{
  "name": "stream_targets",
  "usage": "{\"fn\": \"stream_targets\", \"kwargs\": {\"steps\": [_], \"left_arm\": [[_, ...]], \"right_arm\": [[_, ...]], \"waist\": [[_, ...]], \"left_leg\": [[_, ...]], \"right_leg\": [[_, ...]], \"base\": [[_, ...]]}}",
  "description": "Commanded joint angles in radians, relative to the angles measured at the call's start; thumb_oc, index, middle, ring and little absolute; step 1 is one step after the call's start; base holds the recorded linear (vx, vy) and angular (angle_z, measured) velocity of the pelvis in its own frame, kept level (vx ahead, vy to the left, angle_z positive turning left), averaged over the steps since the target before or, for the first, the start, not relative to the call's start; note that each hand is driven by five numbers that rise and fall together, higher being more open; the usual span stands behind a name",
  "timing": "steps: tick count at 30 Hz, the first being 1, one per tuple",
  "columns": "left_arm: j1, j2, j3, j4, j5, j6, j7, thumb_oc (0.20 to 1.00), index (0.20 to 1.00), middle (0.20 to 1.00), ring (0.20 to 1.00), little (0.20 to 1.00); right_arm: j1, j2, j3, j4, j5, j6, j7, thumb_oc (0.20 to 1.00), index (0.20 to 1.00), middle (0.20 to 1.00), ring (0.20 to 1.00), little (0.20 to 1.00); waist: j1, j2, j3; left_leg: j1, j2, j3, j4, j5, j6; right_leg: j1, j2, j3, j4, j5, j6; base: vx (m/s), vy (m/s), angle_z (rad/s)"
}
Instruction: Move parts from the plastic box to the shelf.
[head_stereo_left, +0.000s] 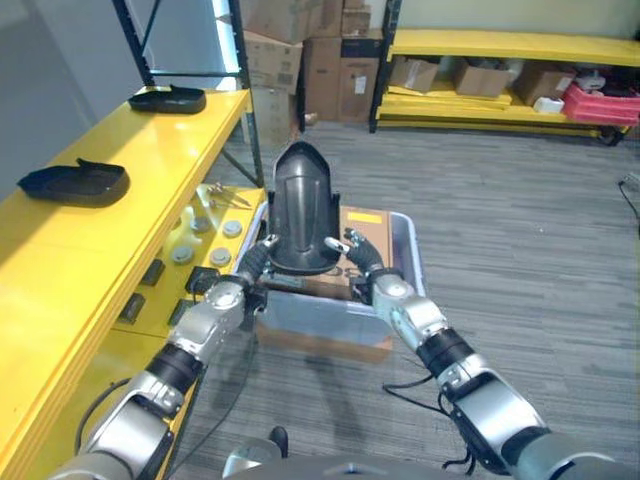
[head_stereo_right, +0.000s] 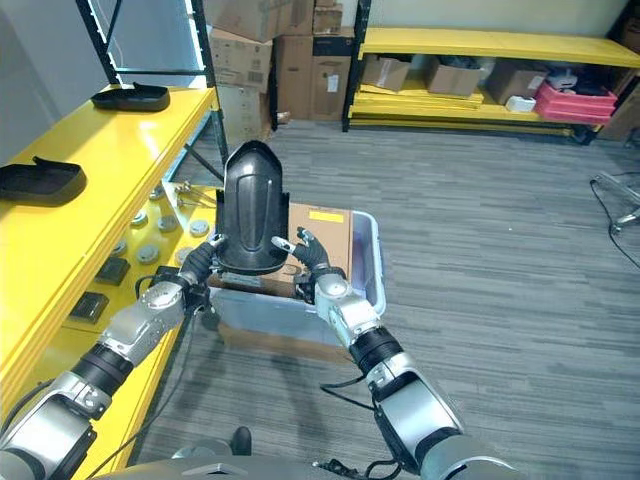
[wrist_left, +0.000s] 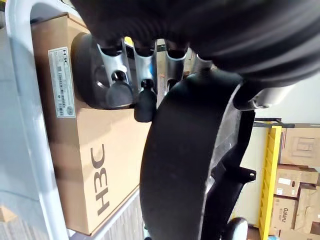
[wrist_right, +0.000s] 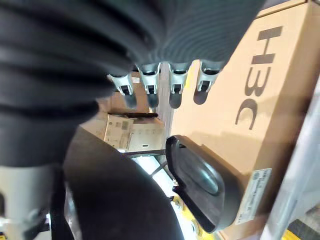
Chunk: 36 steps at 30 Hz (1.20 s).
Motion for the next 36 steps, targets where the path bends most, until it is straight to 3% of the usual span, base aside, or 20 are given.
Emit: {"fn": "stream_targets", "kwargs": {"steps": [1,5,7,11,13,15,19,20,23,24,28,30,31,32,33,34,36], "left_arm": [[-0.095,-0.029,0.075,-0.044,0.037,-0.222,0.048,0.2,0.2,0.2,0.2,0.2],[0.009,0.022,0.192,-0.093,0.036,-0.331,0.112,0.2,0.2,0.2,0.2,0.2],[0.037,0.035,0.222,-0.108,0.039,-0.354,0.116,0.2,0.2,0.2,0.2,0.2],[0.182,0.105,0.387,-0.203,0.058,-0.436,0.11,0.2,0.2,0.2,0.2,0.2],[0.223,0.123,0.442,-0.27,0.057,-0.425,0.103,0.2,0.2,0.2,0.2,0.2],[0.27,0.139,0.501,-0.352,0.056,-0.395,0.076,0.2,0.2,0.2,0.2,0.2],[0.34,0.16,0.577,-0.483,0.068,-0.356,0.031,0.2,0.2,0.2,0.2,0.2],[0.358,0.17,0.592,-0.493,0.072,-0.367,0.021,0.2,0.2,0.2,0.2,0.2],[0.393,0.189,0.623,-0.499,0.039,-0.375,0.003,0.2,0.2,0.2,0.2,0.2],[0.426,0.198,0.655,-0.508,0.037,-0.377,0.008,0.2,0.2,0.2,0.2,0.2],[0.477,0.213,0.707,-0.523,-0.018,-0.367,-0.067,0.2,0.2,0.2,0.2,0.2],[0.491,0.22,0.716,-0.526,-0.025,-0.366,-0.083,0.2,0.2,0.2,0.2,0.2],[0.492,0.224,0.718,-0.524,-0.029,-0.367,-0.088,0.2,0.2,0.2,0.2,0.2],[0.484,0.236,0.705,-0.508,-0.047,-0.36,-0.083,0.2,0.2,0.2,0.2,0.2],[0.483,0.237,0.703,-0.505,-0.048,-0.361,-0.084,0.2,0.2,0.2,0.2,0.2],[0.48,0.243,0.694,-0.493,-0.052,-0.369,-0.081,0.2,0.2,0.2,0.2,0.2],[0.476,0.248,0.679,-0.491,-0.045,-0.377,-0.074,0.2,0.2,0.2,0.2,0.2]], "right_arm": [[0.028,-0.025,-0.001,0.004,-0.041,-0.011,0.003,1.0,1.0,1.0,1.0,1.0],[0.214,-0.089,-0.028,-0.018,-0.136,0.007,0.122,1.0,1.0,1.0,1.0,1.0],[0.254,-0.104,-0.03,-0.003,-0.165,-0.005,0.153,1.0,1.0,1.0,1.0,1.0],[0.394,-0.157,-0.047,0.168,-0.237,-0.094,0.258,1.0,1.0,1.0,1.0,1.0],[0.435,-0.157,-0.07,0.203,-0.265,-0.118,0.266,1.0,1.0,1.0,1.0,1.0],[0.493,-0.143,-0.104,0.225,-0.266,-0.128,0.253,1.0,1.0,1.0,1.0,1.0],[0.61,-0.11,-0.167,0.22,-0.325,-0.176,0.204,1.0,1.0,1.0,1.0,1.0],[0.624,-0.108,-0.173,0.215,-0.32,-0.182,0.196,1.0,1.0,1.0,1.0,1.0],[0.616,-0.105,-0.157,0.215,-0.306,-0.179,0.181,1.0,1.0,1.0,1.0,1.0],[0.596,-0.099,-0.137,0.218,-0.308,-0.169,0.167,1.0,1.0,1.0,1.0,1.0],[0.577,-0.085,-0.115,0.198,-0.287,-0.138,0.125,1.0,1.0,1.0,1.0,1.0],[0.577,-0.082,-0.116,0.186,-0.273,-0.121,0.118,1.0,1.0,1.0,1.0,1.0],[0.581,-0.079,-0.123,0.174,-0.273,-0.107,0.115,1.0,1.0,1.0,1.0,1.0],[0.605,-0.078,-0.139,0.16,-0.278,-0.097,0.121,1.0,1.0,1.0,1.0,1.0],[0.608,-0.078,-0.14,0.159,-0.278,-0.098,0.121,1.0,1.0,1.0,1.0,1.0],[0.617,-0.078,-0.149,0.164,-0.279,-0.103,0.118,1.0,1.0,1.0,1.0,1.0],[0.618,-0.083,-0.156,0.177,-0.255,-0.105,0.114,1.0,1.0,1.0,1.0,1.0]], "waist": [[0.033,-0.005,-0.048],[0.021,-0.007,-0.044],[0.022,-0.009,-0.04],[0.045,-0.025,-0.017],[0.052,-0.026,-0.008],[0.05,-0.021,-0.005],[0.021,0.006,0.009],[0.023,0.009,0.012],[0.052,0.01,0.011],[0.089,0.013,0.006],[0.141,0.01,-0.012],[0.147,0.011,-0.018],[0.142,0.012,-0.019],[0.108,0.023,-0.011],[0.105,0.022,-0.01],[0.077,0.028,0.004],[0.044,0.029,0.025]], "left_leg": [[-0.033,0.051,-0.075,0.036,-0.085,-0.049],[-0.053,0.078,-0.076,0.036,-0.065,-0.067],[-0.057,0.087,-0.078,0.039,-0.06,-0.072],[-0.105,0.119,-0.093,0.07,-0.034,-0.104],[-0.118,0.121,-0.066,0.075,-0.031,-0.104],[-0.136,0.116,0.017,0.069,-0.021,-0.101],[-0.178,0.113,0.282,0.063,0.024,-0.097],[-0.187,0.11,0.303,0.062,0.031,-0.091],[-0.199,0.067,0.267,0.058,0.022,-0.068],[-0.206,0.021,0.215,0.06,0.005,-0.045],[-0.202,-0.043,0.138,0.083,-0.045,0.007],[-0.193,-0.064,0.116,0.094,-0.064,0.029],[-0.188,-0.077,0.111,0.102,-0.077,0.048],[-0.177,-0.107,0.104,0.131,-0.117,0.095],[-0.178,-0.114,0.104,0.136,-0.124,0.102],[-0.162,-0.125,0.101,0.145,-0.145,0.122],[-0.15,-0.132,0.093,0.162,-0.171,0.13]], "right_leg": [[-0.033,-0.056,-0.028,0.079,-0.082,0.061],[-0.047,-0.027,-0.029,0.084,-0.101,0.046],[-0.048,-0.02,-0.028,0.082,-0.102,0.041],[-0.043,0.017,-0.053,0.065,-0.106,0.017],[-0.031,0.023,-0.084,0.056,-0.111,0.013],[-0.022,0.022,-0.154,0.046,-0.108,0.017],[0.017,0.013,-0.315,0.067,-0.1,0.026],[0.02,0.015,-0.332,0.078,-0.098,0.024],[0.019,0.025,-0.328,0.1,-0.113,0.018],[0.018,0.028,-0.304,0.125,-0.142,0.011],[0.026,0.012,-0.274,0.2,-0.217,0.01],[0.012,-0.007,-0.268,0.267,-0.246,0.019],[-0.011,-0.032,-0.261,0.351,-0.246,0.031],[-0.107,-0.103,-0.223,0.621,-0.196,0.062],[-0.12,-0.111,-0.214,0.652,-0.192,0.068],[-0.189,-0.113,-0.166,0.78,-0.147,0.085],[-0.269,-0.089,-0.105,0.83,-0.126,0.091]], "base": [[-0.01,-0.051,-0.07],[0.0,-0.13,-0.05],[0.02,-0.109,0.05],[0.03,-0.154,0.09],[0.0,-0.115,0.34],[0.02,-0.049,0.68],[0.06,0.064,1.99],[0.09,0.105,3.0],[0.14,0.123,1.17],[0.2,0.158,0.98],[0.18,0.137,0.2],[0.17,0.175,0.26],[0.29,0.383,0.6],[0.24,0.334,0.76],[0.24,0.336,0.97],[0.1,0.121,0.79],[0.1,0.012,0.73]]}}
